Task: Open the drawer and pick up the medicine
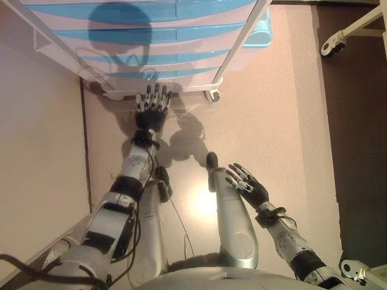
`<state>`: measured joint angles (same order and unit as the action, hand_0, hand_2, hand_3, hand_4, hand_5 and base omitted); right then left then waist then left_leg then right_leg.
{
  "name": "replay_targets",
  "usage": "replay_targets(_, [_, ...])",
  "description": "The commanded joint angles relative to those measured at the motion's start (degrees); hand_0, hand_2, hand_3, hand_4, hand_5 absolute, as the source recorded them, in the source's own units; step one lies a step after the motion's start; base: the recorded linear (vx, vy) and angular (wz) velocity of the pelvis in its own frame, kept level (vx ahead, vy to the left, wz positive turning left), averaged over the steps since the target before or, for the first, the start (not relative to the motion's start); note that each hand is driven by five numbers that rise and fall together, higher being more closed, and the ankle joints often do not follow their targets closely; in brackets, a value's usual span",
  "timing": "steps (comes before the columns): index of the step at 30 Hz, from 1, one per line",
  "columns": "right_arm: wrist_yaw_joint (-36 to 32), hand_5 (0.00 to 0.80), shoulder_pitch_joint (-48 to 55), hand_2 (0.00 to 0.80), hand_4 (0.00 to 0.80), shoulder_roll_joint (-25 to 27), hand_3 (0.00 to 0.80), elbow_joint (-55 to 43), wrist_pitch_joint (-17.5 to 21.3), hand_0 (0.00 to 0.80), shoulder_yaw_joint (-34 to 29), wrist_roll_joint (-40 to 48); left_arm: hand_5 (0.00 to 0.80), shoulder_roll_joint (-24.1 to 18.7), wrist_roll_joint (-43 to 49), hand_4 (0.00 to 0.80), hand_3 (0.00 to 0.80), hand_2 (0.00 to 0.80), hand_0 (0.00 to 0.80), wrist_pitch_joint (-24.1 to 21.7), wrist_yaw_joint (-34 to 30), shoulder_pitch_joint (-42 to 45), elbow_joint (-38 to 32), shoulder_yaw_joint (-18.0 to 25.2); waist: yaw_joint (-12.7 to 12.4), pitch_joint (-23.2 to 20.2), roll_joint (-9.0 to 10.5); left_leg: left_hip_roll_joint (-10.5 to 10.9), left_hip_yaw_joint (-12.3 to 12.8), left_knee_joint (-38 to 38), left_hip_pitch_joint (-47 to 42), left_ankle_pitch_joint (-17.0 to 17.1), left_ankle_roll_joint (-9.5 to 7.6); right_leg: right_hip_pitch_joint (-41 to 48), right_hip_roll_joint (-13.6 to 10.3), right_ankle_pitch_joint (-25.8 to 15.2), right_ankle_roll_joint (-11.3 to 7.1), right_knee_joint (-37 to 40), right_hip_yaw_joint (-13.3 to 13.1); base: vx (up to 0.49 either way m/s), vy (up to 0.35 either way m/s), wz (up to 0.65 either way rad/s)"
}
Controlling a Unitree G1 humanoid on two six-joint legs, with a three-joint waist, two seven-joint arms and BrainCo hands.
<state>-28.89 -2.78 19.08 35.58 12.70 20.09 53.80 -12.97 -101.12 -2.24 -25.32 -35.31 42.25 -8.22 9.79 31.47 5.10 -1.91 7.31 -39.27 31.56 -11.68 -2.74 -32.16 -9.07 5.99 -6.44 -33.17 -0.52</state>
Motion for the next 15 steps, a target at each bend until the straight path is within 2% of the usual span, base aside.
replay_targets(1, [-0.28,0.000,6.74,0.000,0.000,-2.58,0.000,-1.75,-2.20,0.000,4.05,-2.20,0.000,-0.53,0.30,0.000,0.000,0.000,0.000,1.04,-3.05,-1.50,-0.44,0.45,-0.86,-1.70,-1.36,1.39,1.03,10.55,-3.60,3.04,-1.32,-0.99,3.44,-3.73,1.38,-1.71,1.04,0.015,-0.035,0.05])
replay_targets(6, [-0.10,0.000,6.76,0.000,0.000,-2.57,0.000,-2.21,-2.31,0.000,4.40,-1.45,0.000,-2.11,-1.58,0.000,0.000,0.000,0.000,0.59,-3.99,-3.48,-0.61,1.70,-0.81,-1.68,-0.70,1.14,1.19,10.00,-2.84,2.71,-1.46,-1.57,3.78,-4.07,1.24,-1.81,1.19,0.007,-0.021,0.05])
replay_targets(15, [-0.13,0.000,6.56,0.000,0.000,-1.99,0.000,-2.68,-2.02,0.000,4.81,-0.86,0.000,-4.80,-3.36,0.000,0.000,0.000,0.000,-0.34,-2.07,-9.25,-2.66,2.51,-0.13,-1.67,-0.25,1.06,1.71,8.89,-1.34,1.87,-1.75,-3.16,4.04,-4.84,1.11,-2.14,0.74,0.000,0.000,0.00])
